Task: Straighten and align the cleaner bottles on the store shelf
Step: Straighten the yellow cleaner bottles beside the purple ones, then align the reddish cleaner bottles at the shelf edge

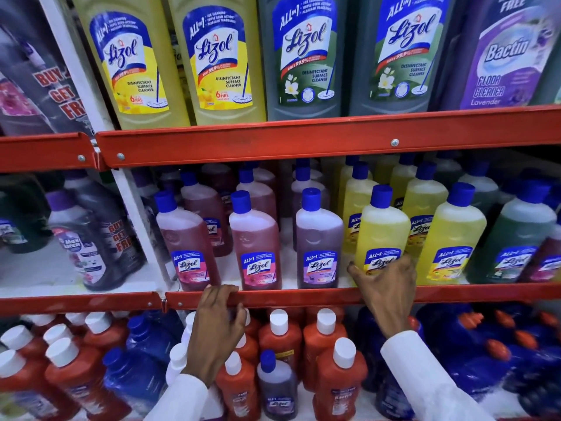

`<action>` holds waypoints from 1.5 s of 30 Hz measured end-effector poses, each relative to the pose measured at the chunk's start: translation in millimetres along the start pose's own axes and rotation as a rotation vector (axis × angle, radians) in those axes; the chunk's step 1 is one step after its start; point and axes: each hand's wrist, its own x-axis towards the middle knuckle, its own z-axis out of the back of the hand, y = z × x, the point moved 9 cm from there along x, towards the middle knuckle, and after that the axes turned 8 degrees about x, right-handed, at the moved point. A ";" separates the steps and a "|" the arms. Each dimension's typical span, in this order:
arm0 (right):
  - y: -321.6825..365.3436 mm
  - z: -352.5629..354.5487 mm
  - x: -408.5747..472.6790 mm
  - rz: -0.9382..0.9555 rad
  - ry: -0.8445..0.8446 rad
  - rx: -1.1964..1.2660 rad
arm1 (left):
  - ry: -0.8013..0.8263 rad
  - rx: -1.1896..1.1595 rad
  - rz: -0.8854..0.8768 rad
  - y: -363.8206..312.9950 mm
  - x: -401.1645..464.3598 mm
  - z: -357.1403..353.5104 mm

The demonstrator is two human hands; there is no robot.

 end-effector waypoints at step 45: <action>77.8 -21.0 -92.0 0.434 0.100 0.307 | -0.297 -0.428 0.004 -38.5 9.7 36.3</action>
